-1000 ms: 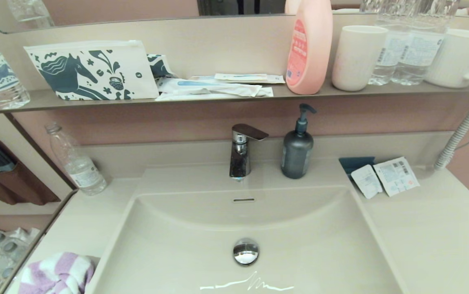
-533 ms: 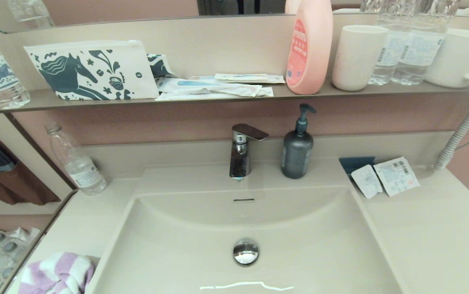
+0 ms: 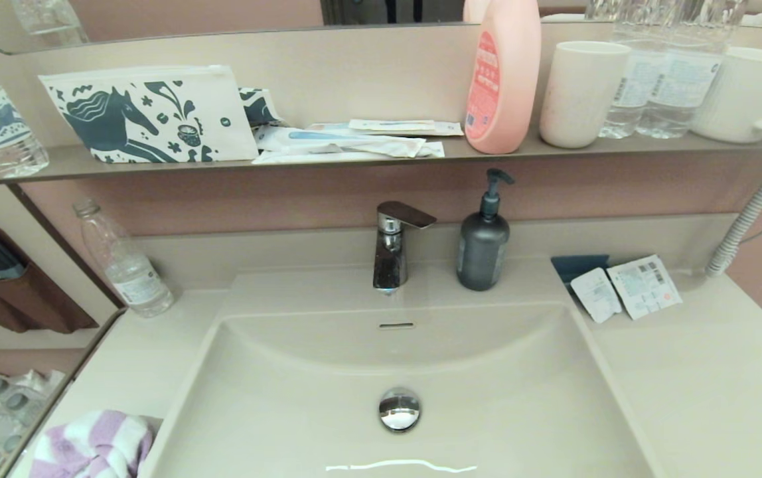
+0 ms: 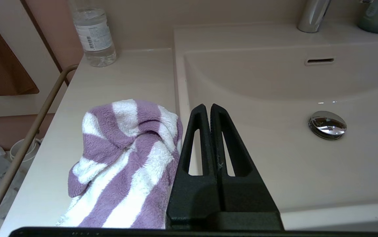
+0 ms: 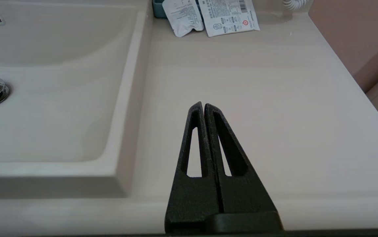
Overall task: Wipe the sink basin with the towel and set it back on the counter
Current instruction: Pick up the cloth
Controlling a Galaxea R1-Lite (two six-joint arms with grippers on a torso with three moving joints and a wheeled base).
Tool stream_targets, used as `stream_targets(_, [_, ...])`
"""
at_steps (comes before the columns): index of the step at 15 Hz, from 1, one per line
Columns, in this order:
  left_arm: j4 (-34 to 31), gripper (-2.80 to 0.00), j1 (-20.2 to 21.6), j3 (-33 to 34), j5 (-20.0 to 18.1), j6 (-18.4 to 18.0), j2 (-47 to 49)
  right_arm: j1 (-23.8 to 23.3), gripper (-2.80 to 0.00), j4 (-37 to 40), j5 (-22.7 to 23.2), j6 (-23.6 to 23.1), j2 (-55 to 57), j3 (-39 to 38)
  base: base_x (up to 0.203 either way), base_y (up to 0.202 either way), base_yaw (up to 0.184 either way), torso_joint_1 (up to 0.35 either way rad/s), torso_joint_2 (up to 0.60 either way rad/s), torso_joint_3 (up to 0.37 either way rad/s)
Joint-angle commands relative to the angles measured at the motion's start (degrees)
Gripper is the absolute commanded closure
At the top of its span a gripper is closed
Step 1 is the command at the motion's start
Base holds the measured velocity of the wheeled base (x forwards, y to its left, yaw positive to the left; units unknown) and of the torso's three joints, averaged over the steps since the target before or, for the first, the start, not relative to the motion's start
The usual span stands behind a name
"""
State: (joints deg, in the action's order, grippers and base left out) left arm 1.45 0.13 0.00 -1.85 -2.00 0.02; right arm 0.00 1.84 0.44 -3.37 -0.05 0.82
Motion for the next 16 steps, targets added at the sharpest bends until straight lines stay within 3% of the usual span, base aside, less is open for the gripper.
stream_targets(1, [0.04, 0.0, 0.04, 0.0, 0.01, -0.02, -0.02, 0.0, 0.0, 0.01, 0.0, 0.82, 0.05, -0.11, 0.0, 0.0, 0.0, 0.0, 0.0, 0.0])
stream_targets(3, [0.04, 0.0, 0.04, 0.0, 0.01, 0.06, -0.02, 0.0, 0.0, 0.01, -0.08, 3.11, 0.05, -0.11, 0.0, 0.0, 0.0, 0.0, 0.0, 0.0])
stream_targets(16, [0.04, 0.0, 0.04, 0.0, 0.01, -0.66, -0.02, 0.0, 0.0, 0.01, -0.08, 3.11, 0.05, -0.11, 0.0, 0.0, 0.0, 0.0, 0.0, 0.0])
